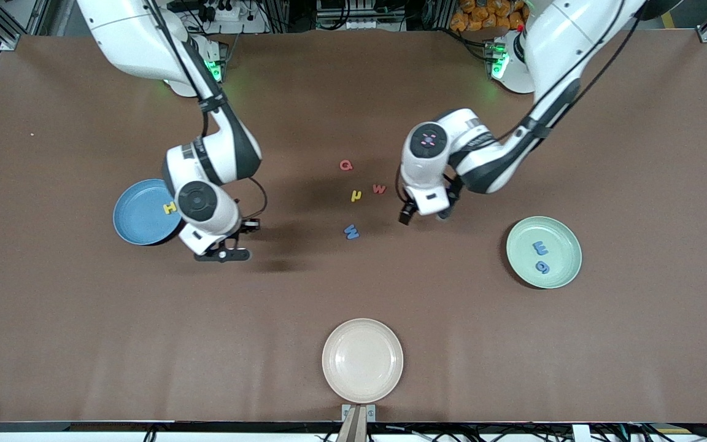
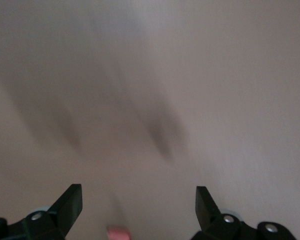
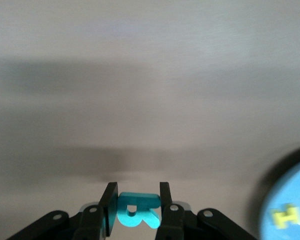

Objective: Sort uppercase to blue plate, lowercase to green plate
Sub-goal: 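Release the R on the blue plate while the left gripper grasps the n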

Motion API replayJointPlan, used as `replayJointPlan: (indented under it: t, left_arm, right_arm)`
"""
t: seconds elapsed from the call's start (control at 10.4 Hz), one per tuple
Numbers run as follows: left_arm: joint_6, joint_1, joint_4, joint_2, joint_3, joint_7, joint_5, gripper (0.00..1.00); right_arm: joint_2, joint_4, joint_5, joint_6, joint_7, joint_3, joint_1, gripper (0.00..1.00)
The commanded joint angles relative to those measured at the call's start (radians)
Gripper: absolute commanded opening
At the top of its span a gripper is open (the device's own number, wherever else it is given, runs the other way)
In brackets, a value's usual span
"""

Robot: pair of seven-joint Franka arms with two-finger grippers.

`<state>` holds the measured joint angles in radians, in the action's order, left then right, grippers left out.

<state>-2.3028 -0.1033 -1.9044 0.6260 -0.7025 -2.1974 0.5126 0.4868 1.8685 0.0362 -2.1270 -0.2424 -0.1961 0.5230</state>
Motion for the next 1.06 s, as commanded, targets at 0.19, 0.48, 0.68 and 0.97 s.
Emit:
replayJointPlan:
  t: [0.19, 0.48, 0.68, 0.97]
  left_arm:
    - [0.016, -0.224, 0.236, 0.164, 0.087, -0.246, -0.049, 1.00]
    - [0.016, -0.372, 0.327, 0.207, 0.223, -0.285, -0.133, 1.00]
    - [0.014, -0.388, 0.326, 0.212, 0.233, -0.286, -0.144, 1.00]
    - [0.016, -0.404, 0.326, 0.213, 0.233, -0.294, -0.151, 1.00]
  right_arm:
    - [-0.071, 0.092, 0.017, 0.065, 0.416, -0.207, -0.032, 0.27]
    - [-0.073, 0.173, 0.021, 0.079, 0.561, -0.288, -0.050, 0.27]
    - [-0.074, 0.257, 0.068, 0.075, 0.580, -0.292, -0.055, 0.28]
    - [-0.071, 0.308, 0.090, 0.075, 0.644, -0.301, -0.057, 0.32]
